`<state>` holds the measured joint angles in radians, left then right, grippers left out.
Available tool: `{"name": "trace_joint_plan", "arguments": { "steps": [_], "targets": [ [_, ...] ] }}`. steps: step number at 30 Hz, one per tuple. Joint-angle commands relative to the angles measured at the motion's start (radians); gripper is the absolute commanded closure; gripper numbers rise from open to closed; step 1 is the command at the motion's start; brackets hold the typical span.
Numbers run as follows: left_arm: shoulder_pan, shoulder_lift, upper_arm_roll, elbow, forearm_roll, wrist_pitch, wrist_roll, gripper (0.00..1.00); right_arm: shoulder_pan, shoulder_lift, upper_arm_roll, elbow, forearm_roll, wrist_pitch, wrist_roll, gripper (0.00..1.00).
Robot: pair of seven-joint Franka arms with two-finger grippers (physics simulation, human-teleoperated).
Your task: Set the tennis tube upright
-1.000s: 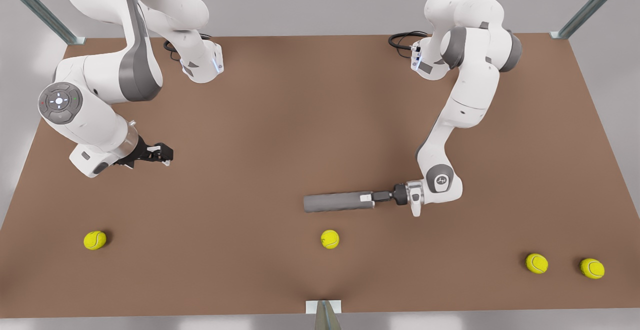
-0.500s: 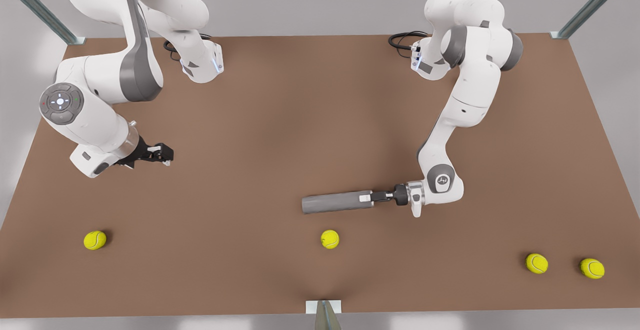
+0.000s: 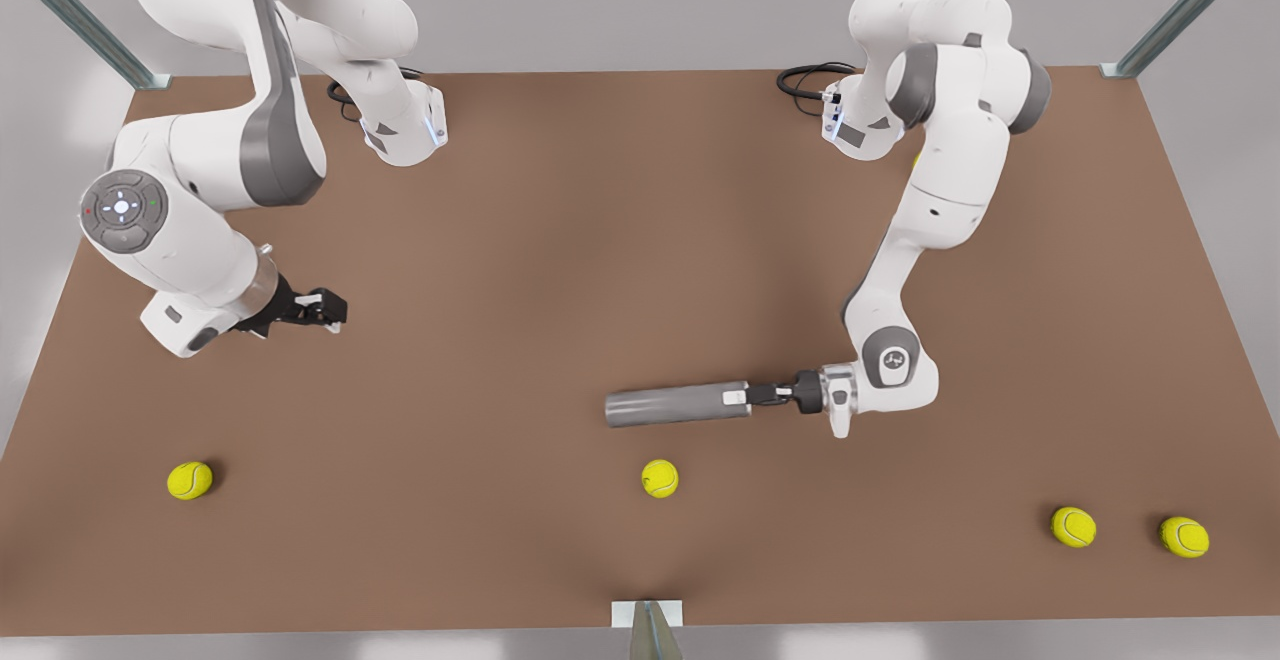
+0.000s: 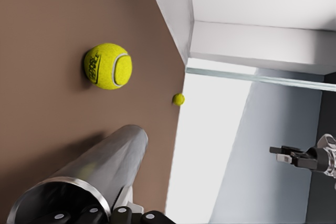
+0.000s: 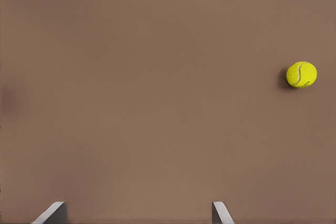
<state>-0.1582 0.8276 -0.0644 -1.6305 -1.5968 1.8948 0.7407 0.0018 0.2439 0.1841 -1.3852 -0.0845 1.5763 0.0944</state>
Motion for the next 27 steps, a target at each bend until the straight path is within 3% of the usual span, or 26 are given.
{"name": "trace_joint_plan", "arguments": {
  "steps": [1,27],
  "targets": [
    [0.0,-0.005,0.008,0.0,0.037,0.0,0.0,0.79,0.0,0.0,0.0,0.0,0.0,0.001,0.001,0.0],
    [0.002,-0.154,0.138,0.001,0.377,-0.02,-0.106,0.79,-0.008,0.0,0.0,0.002,-0.003,-0.001,-0.004,0.0]
  ]
}}
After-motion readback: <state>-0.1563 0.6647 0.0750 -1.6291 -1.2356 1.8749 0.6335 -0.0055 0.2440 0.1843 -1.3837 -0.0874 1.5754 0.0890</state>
